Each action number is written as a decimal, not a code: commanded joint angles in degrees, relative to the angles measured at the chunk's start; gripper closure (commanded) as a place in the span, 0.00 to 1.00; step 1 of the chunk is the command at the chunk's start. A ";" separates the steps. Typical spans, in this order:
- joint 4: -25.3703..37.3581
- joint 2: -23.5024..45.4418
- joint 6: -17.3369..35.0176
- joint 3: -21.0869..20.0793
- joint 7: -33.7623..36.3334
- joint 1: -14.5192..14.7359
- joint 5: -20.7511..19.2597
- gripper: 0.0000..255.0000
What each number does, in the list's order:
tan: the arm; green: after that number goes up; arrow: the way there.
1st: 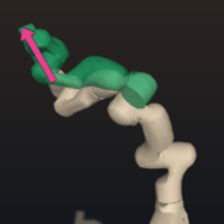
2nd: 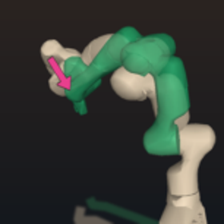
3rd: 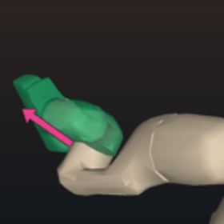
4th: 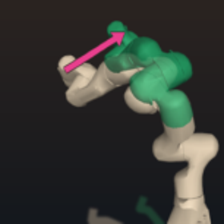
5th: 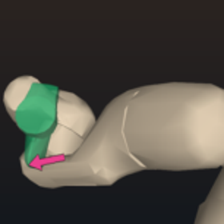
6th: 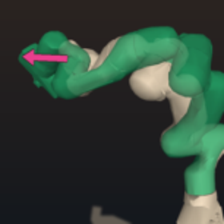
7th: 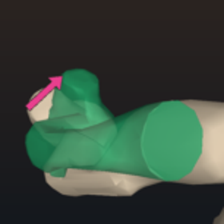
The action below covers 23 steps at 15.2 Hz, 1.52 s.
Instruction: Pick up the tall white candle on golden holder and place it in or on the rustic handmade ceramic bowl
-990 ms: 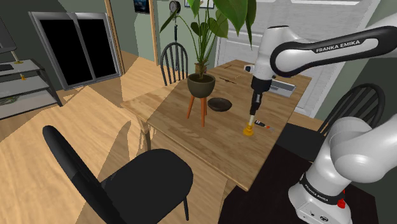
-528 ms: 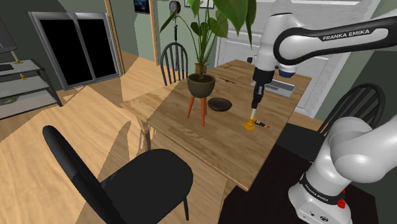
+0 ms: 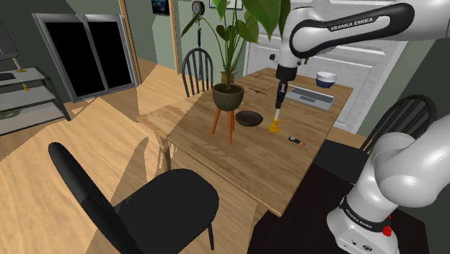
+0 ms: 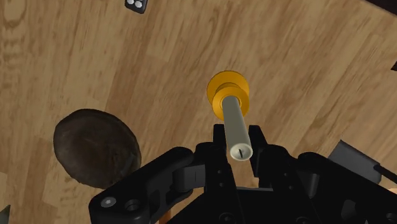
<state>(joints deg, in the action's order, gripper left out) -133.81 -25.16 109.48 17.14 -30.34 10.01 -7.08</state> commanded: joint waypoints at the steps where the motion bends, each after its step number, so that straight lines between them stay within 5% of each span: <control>1: 4.73 4.78 0.09 1.64 -2.13 0.19 0.72 1.00; 12: 34.26 30.32 -5.36 7.92 -14.00 -1.58 9.78 1.00; 20: 68.07 53.79 -17.70 8.37 -20.34 -10.40 19.42 1.00; 23: 64.82 53.20 -15.03 8.25 -20.42 -9.92 19.17 1.00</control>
<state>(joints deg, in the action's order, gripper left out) -68.21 27.65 93.64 25.51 -50.64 -0.04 12.09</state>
